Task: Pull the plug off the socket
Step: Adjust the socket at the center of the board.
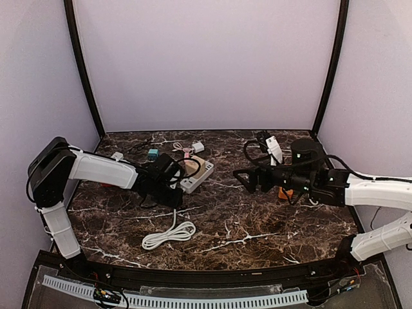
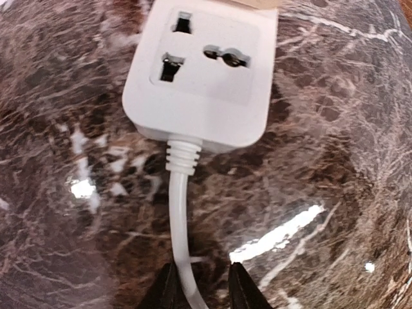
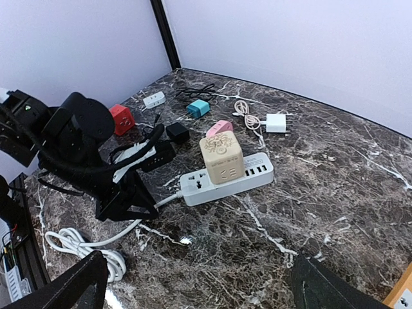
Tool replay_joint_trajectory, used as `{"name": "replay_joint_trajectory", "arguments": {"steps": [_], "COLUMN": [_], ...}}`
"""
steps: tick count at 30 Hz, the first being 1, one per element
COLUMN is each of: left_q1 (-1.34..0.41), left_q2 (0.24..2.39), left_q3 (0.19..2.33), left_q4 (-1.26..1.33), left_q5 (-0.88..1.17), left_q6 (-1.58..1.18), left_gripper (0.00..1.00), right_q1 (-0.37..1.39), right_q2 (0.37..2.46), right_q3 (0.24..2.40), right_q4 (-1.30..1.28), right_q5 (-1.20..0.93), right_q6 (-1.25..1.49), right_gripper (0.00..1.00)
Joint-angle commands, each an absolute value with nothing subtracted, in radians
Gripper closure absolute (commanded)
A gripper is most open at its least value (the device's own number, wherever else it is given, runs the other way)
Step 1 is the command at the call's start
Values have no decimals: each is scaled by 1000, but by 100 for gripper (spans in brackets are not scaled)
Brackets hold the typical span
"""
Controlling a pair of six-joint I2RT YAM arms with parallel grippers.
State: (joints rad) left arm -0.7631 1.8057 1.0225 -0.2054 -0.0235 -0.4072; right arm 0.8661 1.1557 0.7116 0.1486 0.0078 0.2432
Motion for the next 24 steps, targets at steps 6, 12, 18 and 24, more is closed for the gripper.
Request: {"name": "replay_joint_trajectory", "arguments": {"steps": [6,12,18,24], "left_q1": [-909,-983,-1010,-1006], "left_q2": [1919,2038,2049,1872], "left_q3": [1131,1308,1389,1314], "left_q4": [-151,-128,-97,-125], "left_q5": [83,147,186,153], "left_q6": [-438,-446,-405,-276], "left_gripper": [73,73,66,40], "right_q1": [804,784,739,719], "right_q2": [1077,1075,1062,1129], "right_q3": [666,669,670,673], "right_q4": [122,103,63,42], "right_q5": [9,11,9,-53], "right_q6": [284,287,291,244], "right_gripper": [1,1,1,3]}}
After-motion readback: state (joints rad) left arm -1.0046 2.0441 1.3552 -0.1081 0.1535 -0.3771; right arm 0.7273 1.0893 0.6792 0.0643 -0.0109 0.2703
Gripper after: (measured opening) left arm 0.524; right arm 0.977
